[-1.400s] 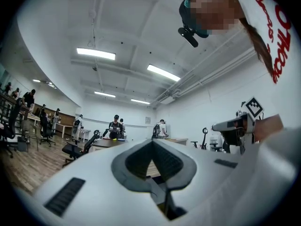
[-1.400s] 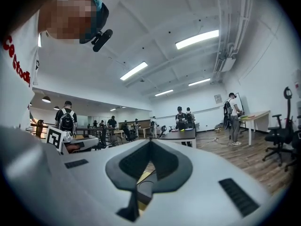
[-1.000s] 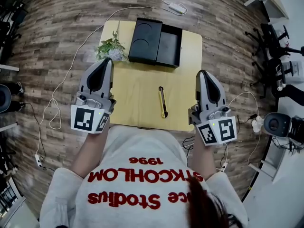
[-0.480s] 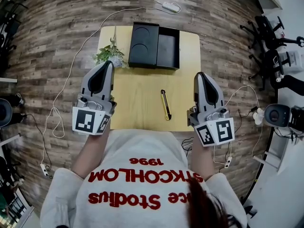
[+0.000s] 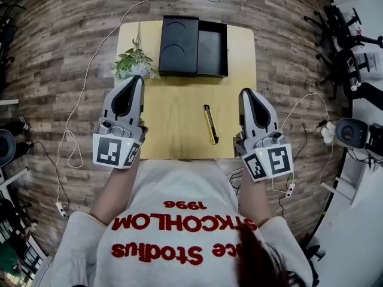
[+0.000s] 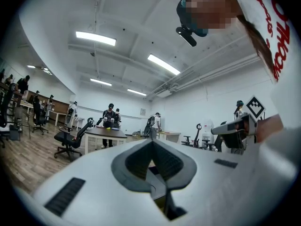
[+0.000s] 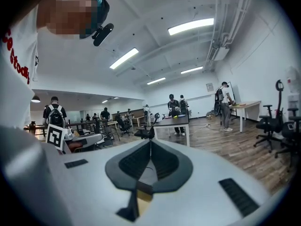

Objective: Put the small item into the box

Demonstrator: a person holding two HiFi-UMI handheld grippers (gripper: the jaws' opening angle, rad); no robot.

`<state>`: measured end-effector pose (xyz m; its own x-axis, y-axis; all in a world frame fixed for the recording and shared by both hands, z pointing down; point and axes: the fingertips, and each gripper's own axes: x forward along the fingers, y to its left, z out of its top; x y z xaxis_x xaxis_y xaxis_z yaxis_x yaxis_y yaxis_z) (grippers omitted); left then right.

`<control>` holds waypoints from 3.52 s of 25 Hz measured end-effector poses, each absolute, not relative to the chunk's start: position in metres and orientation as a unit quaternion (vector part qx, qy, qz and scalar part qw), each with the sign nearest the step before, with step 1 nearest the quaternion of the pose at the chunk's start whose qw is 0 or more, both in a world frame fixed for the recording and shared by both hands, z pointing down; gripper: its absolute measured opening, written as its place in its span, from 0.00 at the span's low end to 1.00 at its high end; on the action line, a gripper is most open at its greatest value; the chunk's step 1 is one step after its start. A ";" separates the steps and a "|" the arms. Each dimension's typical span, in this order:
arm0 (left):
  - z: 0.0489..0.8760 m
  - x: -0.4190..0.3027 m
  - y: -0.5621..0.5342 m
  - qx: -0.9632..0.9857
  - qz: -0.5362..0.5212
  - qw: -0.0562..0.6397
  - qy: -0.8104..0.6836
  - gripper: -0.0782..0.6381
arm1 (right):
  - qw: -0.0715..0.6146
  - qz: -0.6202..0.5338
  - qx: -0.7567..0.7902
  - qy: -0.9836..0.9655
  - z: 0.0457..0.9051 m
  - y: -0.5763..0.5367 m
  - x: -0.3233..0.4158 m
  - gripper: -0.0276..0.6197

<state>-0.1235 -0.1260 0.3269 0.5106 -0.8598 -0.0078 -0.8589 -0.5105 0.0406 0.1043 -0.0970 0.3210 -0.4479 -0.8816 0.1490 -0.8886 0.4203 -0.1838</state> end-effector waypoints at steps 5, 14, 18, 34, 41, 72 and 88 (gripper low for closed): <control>0.352 -0.116 -0.125 0.874 -0.001 0.037 -0.485 0.12 | 0.044 0.147 0.519 -0.841 0.356 -0.095 0.098 0.05; 0.402 -0.108 -0.109 0.878 0.033 0.078 -0.471 0.12 | 0.102 0.236 0.501 -0.827 0.449 -0.082 0.083 0.19; 0.417 -0.108 -0.100 0.879 0.048 0.091 -0.465 0.12 | 0.172 0.270 0.488 -0.812 0.518 -0.069 0.077 0.25; 0.440 -0.114 -0.090 0.872 0.070 0.106 -0.472 0.12 | 0.323 0.281 0.491 -0.759 0.623 -0.034 0.074 0.24; 0.431 -0.116 -0.094 0.870 0.060 0.097 -0.480 0.12 | 0.234 0.284 0.511 -0.777 0.586 -0.050 0.076 0.23; 0.307 -0.113 -0.128 0.867 -0.034 -0.024 -0.497 0.12 | -0.014 0.065 0.557 -0.828 0.312 -0.107 0.104 0.22; 0.316 -0.116 -0.149 0.862 -0.033 -0.017 -0.505 0.12 | -0.005 0.080 0.549 -0.832 0.320 -0.133 0.108 0.22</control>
<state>-0.1160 -0.1494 0.3159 0.4882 -0.8696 -0.0740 -0.8718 -0.4899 0.0050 0.1082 -0.1328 0.3197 -0.3962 -0.9148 0.0790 -0.9131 0.3836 -0.1380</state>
